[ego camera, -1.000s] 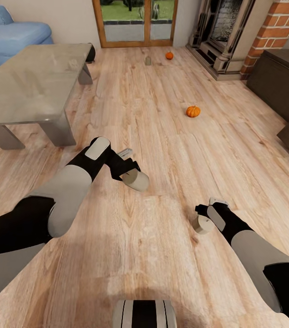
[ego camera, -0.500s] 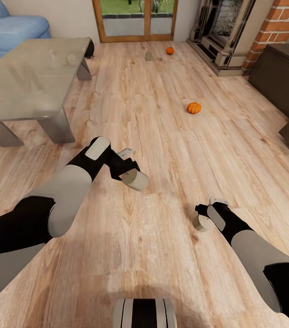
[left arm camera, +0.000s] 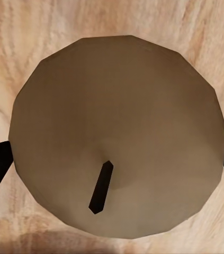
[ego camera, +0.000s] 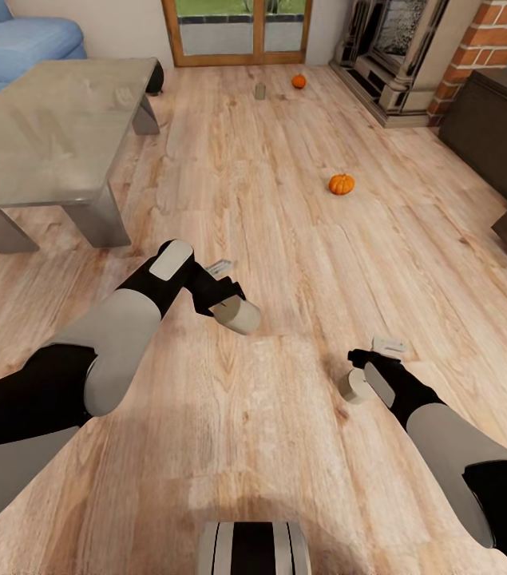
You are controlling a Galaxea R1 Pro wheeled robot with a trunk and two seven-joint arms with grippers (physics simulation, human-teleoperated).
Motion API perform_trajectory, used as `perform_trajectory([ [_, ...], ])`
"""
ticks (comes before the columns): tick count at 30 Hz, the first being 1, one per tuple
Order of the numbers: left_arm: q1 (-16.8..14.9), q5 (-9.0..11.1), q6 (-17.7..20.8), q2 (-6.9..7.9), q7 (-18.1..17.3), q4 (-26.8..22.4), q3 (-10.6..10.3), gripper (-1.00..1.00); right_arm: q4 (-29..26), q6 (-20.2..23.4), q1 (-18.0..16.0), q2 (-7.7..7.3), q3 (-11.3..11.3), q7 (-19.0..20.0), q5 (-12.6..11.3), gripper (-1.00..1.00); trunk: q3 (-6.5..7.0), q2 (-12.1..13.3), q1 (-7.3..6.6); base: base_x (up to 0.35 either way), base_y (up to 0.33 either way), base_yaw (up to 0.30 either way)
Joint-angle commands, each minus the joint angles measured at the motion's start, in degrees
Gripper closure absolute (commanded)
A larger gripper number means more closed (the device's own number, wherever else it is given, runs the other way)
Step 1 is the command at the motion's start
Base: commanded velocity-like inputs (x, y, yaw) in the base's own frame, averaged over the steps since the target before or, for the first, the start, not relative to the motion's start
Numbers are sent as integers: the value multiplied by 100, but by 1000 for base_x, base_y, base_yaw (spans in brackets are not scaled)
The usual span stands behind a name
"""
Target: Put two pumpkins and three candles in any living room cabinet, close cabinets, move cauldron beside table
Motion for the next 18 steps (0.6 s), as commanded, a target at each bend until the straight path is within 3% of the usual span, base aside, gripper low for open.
perform_trajectory([
  [1, -2, 61, 5, 0, 55, -7, -12, 100, -11, 28, -1, -7, 48, -43, -36, -100, -4, -1, -1, 0, 0, 0],
  [18, -2, 73, 5, 0, 80, -7, -11, 100, 313, 9, 101, 20, 52, 180, -31, -100, -70, -5, 7, 0, 0, 0],
])
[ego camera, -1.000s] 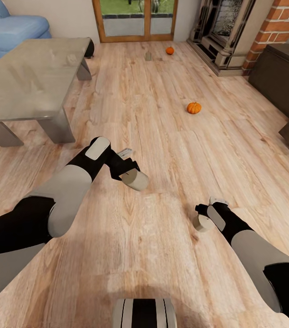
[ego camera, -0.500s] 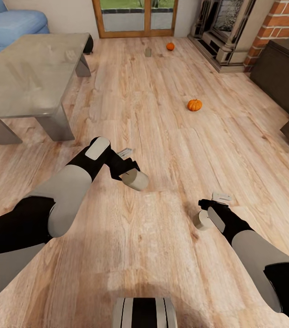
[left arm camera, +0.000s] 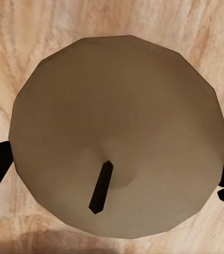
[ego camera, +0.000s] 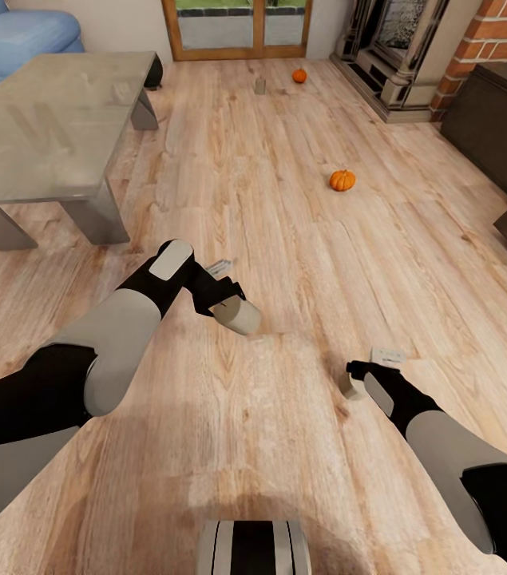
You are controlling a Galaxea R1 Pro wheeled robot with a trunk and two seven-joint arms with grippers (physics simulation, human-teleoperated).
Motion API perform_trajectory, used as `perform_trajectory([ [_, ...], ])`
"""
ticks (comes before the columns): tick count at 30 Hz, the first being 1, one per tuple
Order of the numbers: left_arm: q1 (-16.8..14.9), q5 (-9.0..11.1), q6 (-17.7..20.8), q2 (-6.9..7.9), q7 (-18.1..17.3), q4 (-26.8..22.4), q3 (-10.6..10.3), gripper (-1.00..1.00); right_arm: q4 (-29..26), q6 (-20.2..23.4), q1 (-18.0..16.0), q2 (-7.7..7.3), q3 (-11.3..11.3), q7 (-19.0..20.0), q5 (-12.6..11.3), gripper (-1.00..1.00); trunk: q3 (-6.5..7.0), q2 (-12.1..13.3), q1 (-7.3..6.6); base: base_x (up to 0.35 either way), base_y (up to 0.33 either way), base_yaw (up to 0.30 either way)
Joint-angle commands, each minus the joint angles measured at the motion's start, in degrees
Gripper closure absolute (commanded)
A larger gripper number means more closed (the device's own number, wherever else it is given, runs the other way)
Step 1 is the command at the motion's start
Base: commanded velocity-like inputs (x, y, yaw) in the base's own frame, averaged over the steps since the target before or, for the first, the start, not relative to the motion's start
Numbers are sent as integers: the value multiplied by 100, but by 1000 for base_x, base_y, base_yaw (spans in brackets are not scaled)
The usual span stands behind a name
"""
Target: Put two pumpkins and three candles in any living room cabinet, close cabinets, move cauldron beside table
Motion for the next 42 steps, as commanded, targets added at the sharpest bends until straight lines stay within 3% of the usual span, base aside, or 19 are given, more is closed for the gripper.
perform_trajectory([
  [1, -2, 65, 5, 0, 56, -7, -13, 100, 0, 33, 5, -7, 50, -35, -44, -100, -4, -1, -1, 0, 0, 0],
  [42, 0, 91, -4, 0, 65, 28, -13, 100, 326, 33, 45, 50, 62, 111, -35, -100, -70, -5, 7, 0, 0, 0],
])
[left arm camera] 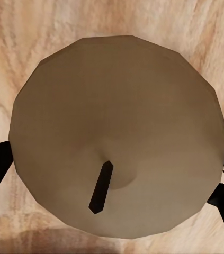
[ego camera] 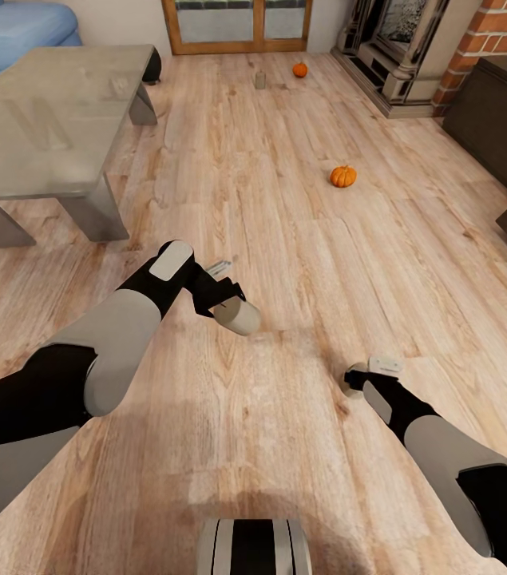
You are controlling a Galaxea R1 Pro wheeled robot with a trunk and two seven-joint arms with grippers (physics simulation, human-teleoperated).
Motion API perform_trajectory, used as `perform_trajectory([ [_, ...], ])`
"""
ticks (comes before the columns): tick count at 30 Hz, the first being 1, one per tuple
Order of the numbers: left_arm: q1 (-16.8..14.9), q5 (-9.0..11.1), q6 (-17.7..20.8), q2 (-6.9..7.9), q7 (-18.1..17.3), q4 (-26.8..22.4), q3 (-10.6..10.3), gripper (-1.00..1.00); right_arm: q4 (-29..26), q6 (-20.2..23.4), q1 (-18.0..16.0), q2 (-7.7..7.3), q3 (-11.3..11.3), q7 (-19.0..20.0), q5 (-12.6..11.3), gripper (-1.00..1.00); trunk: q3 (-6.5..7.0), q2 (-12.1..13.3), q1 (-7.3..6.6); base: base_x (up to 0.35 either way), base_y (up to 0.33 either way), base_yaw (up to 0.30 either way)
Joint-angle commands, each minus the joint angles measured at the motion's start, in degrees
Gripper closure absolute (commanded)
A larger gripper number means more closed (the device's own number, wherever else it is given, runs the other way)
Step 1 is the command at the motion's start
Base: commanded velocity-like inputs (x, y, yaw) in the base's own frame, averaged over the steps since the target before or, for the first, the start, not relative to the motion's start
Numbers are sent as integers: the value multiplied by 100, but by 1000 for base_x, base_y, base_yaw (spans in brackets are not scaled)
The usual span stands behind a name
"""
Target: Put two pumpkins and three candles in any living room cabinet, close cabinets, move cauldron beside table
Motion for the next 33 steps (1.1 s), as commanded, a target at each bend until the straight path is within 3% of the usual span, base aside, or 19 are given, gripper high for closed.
perform_trajectory([
  [1, 1, 63, 4, 0, 56, -7, -12, 100, -1, 34, -1, 1, 51, -33, -44, -100, -4, -1, -1, 0, 0, 0],
  [7, -3, 63, 4, 0, 56, -6, -12, 100, 75, 37, -3, 7, 64, 381, -31, -100, -4, -1, -1, 0, 0, 0],
  [12, -2, 63, 4, 0, 56, -6, -12, 100, 80, 39, -4, 7, 63, 453, -27, -100, -4, -1, -1, 0, 0, 0],
  [13, 1, 63, 4, 0, 56, -6, -12, 100, 80, 37, -2, 7, 64, 459, -27, 100, -4, -1, -1, 0, 0, 0],
  [33, -1, 54, 4, 0, 38, 134, -4, 100, 88, 34, -6, -1, 57, 466, -27, 100, -4, -1, -1, 0, 0, 0],
])
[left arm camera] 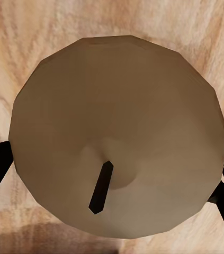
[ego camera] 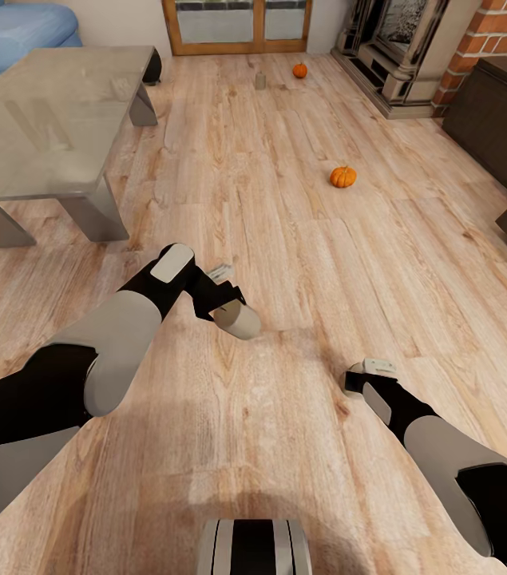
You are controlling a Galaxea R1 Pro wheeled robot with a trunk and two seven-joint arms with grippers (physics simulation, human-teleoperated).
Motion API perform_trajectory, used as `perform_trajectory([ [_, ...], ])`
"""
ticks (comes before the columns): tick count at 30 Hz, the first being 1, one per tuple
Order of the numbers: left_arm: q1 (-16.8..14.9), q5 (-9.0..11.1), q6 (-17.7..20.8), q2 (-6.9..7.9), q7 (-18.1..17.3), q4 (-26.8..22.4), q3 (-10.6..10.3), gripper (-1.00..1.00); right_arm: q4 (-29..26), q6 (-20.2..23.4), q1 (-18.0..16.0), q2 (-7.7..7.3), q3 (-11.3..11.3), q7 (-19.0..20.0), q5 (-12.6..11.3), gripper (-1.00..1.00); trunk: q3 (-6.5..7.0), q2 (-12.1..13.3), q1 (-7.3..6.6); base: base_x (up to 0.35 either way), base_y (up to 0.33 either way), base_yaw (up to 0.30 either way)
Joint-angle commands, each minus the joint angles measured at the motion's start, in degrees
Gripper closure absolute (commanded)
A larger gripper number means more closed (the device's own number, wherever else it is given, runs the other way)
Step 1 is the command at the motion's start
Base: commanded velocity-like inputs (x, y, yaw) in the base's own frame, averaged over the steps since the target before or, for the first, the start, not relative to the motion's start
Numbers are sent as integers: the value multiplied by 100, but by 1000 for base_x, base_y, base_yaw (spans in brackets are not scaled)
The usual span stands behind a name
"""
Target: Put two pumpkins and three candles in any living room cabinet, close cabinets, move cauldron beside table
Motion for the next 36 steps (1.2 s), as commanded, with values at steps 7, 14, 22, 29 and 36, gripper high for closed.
perform_trajectory([
  [7, -1, 70, 13, 0, 34, 4, -11, 100, -3, 28, 6, -10, 41, -40, -124, 100, -4, -1, 6, 0, 0, 0],
  [14, -1, 72, 9, 0, 21, 101, -9, 100, 5, 28, 9, -9, 41, -40, -124, 100, -4, -1, 6, 0, 0, 0],
  [22, 2, 68, 2, 0, 30, 400, -10, 100, -5, 24, 8, -15, 41, -45, -110, 100, 106, 6, -7, 0, 0, 0],
  [29, 4, 47, -262, 0, -2, 903, -19, 100, -70, 6, 7, -6, 65, -410, -60, 100, 261, 15, -25, 0, 0, 0],
  [36, 10, 29, -455, 0, -268, 1003, -20, 100, -367, -107, 6, 4, 87, -884, -28, 100, 416, 25, -43, 0, 0, 0],
])
